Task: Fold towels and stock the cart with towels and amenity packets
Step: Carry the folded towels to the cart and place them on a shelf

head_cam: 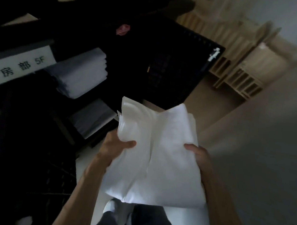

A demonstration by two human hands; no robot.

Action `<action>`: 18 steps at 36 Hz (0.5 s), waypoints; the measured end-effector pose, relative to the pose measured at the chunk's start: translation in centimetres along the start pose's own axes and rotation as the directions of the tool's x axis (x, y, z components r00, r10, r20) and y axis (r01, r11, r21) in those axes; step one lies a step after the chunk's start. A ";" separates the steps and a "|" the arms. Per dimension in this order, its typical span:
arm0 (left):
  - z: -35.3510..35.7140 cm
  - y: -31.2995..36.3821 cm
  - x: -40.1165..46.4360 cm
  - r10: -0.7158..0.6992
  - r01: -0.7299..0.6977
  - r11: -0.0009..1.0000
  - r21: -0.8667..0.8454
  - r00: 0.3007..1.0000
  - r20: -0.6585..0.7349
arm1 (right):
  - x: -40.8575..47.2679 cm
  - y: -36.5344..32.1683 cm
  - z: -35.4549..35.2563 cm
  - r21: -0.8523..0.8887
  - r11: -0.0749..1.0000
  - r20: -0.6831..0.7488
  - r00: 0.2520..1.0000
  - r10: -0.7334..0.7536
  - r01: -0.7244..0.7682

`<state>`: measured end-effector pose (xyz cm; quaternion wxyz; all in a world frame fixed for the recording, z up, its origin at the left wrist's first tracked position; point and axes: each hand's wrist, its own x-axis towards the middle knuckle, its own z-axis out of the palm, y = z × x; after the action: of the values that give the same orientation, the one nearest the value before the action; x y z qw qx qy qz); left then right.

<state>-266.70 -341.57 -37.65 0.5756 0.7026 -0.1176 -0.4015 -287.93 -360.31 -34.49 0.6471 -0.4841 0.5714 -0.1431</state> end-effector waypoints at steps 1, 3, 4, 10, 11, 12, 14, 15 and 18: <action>-0.1 -0.2 0.7 -0.016 0.015 1.000 -0.028 1.000 -0.027 | 1.4 -0.4 0.5 -0.024 1.000 0.040 0.999 0.010 -0.010; -0.3 -0.9 2.3 -0.059 0.050 0.993 -0.105 0.994 -0.089 | 4.7 -1.4 1.7 -0.102 0.995 0.099 0.995 0.009 0.001; -0.3 -1.4 3.0 -0.085 0.067 0.987 -0.146 0.989 -0.122 | 6.2 -1.8 2.3 -0.137 0.990 0.121 0.993 0.009 0.008; 0.6 -4.2 7.4 -0.246 0.128 0.925 -0.357 0.918 -0.310 | 16.4 -4.1 6.9 -0.297 0.955 0.297 0.951 0.086 0.007; 0.8 -4.5 8.2 -0.253 0.121 0.921 -0.369 0.908 -0.335 | 18.1 -4.5 7.7 -0.316 0.949 0.327 0.939 0.103 0.006; 1.1 -4.6 9.0 -0.261 0.113 0.917 -0.382 0.895 -0.362 | 19.7 -4.9 8.4 -0.329 0.944 0.359 0.926 0.122 0.003; 1.5 -4.6 10.2 -0.277 0.095 0.909 -0.407 0.866 -0.417 | 22.6 -5.8 9.9 -0.358 0.934 0.421 0.892 0.166 -0.005; 1.8 -4.6 10.7 -0.291 0.094 0.902 -0.421 0.853 -0.433 | 23.8 -6.2 10.4 -0.377 0.926 0.446 0.875 0.186 -0.005; 2.4 -4.6 12.0 -0.313 0.072 0.885 -0.460 0.825 -0.471 | 27.0 -6.9 11.8 -0.409 0.913 0.498 0.838 0.222 0.001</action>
<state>-261.92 -349.39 -47.03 0.6787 0.6525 0.2097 -0.2637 -266.77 -378.17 -46.65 0.6770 -0.5895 0.4130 0.1532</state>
